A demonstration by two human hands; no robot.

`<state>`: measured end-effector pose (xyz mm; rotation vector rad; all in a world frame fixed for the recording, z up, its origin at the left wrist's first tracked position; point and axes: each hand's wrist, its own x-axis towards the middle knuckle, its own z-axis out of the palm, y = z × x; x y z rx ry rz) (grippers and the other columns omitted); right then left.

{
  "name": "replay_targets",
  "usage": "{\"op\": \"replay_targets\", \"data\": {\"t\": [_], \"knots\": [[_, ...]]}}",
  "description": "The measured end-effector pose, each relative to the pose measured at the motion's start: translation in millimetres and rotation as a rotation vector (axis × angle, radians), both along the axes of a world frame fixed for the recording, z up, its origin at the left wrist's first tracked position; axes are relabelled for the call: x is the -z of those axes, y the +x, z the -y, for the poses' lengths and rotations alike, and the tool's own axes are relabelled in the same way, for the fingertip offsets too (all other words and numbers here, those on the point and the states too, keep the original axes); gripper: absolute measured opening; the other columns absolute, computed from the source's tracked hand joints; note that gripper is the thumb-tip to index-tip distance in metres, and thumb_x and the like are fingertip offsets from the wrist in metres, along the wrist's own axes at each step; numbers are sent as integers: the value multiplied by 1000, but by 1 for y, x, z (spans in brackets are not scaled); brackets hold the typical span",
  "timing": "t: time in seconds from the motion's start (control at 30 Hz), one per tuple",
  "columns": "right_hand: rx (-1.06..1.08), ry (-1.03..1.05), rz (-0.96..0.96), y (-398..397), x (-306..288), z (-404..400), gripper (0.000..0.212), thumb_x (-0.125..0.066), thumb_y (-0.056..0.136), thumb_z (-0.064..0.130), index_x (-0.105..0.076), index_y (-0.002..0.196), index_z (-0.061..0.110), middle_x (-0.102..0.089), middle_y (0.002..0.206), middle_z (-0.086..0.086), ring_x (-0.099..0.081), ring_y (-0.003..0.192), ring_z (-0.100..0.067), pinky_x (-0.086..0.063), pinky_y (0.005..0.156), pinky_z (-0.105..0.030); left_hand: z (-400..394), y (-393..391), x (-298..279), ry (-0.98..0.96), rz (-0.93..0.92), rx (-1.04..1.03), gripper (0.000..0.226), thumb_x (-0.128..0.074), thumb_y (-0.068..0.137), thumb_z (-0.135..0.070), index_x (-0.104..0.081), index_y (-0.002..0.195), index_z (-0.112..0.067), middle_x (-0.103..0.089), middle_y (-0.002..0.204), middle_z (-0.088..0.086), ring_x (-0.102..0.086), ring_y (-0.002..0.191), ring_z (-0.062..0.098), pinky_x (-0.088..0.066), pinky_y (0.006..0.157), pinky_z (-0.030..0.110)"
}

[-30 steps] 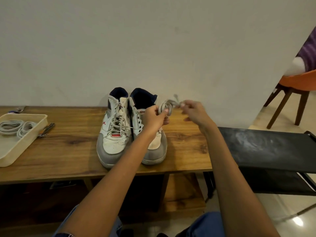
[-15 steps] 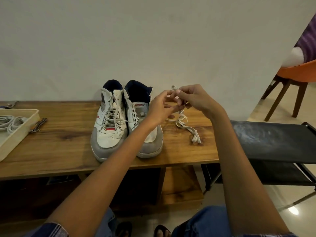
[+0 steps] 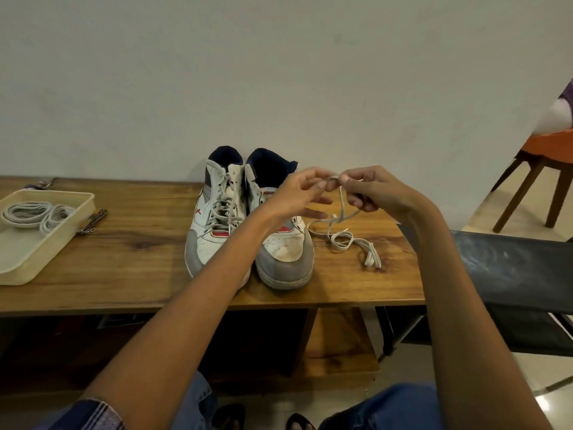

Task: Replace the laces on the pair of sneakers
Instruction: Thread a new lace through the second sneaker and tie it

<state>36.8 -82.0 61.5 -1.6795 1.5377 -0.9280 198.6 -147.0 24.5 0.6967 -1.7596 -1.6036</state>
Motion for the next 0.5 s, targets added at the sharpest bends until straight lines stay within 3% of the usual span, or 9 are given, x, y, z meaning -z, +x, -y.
{"op": "replay_targets", "data": {"t": [0.13, 0.23, 0.37, 0.43, 0.5], "knots": [[216, -185, 162, -5, 3, 3, 30, -47, 99, 20, -67, 79, 12, -39, 45, 8, -32, 41, -2, -26, 42, -13, 1, -1, 5, -88, 61, -127, 16, -48, 97, -14, -64, 94, -9, -62, 97, 3, -61, 89, 19, -56, 56, 21], [429, -317, 231, -11, 9, 9, 28, -52, 97, 19, -67, 75, 9, -41, 47, 7, -37, 42, -1, -30, 44, -12, 4, -1, 5, -72, 3, -205, 21, -46, 98, -18, -63, 88, -9, -64, 100, 9, -62, 82, 16, -55, 53, 21], [908, -537, 146, -20, 24, 20, 30, -52, 94, 24, -70, 78, 7, -46, 53, 7, -42, 52, -6, -36, 60, -25, 2, 1, -1, 51, -71, -163, 31, -43, 98, -32, -57, 80, -11, -67, 86, 3, -64, 67, 13, -52, 49, 20], [1124, -631, 244, -28, 23, 16, 31, -47, 96, 25, -67, 77, 9, -50, 58, 10, -48, 59, -9, -39, 64, -26, 4, 2, 1, 20, -28, -176, 30, -45, 97, -33, -56, 78, -12, -65, 83, 3, -63, 64, 13, -52, 49, 20], [1201, -688, 379, -38, 21, 11, 32, -44, 97, 28, -60, 72, 17, -53, 62, 7, -51, 63, -12, -43, 65, -29, 6, 2, 5, -17, 0, -204, 28, -48, 97, -30, -59, 80, -10, -64, 84, 5, -62, 65, 12, -53, 50, 20]]}}
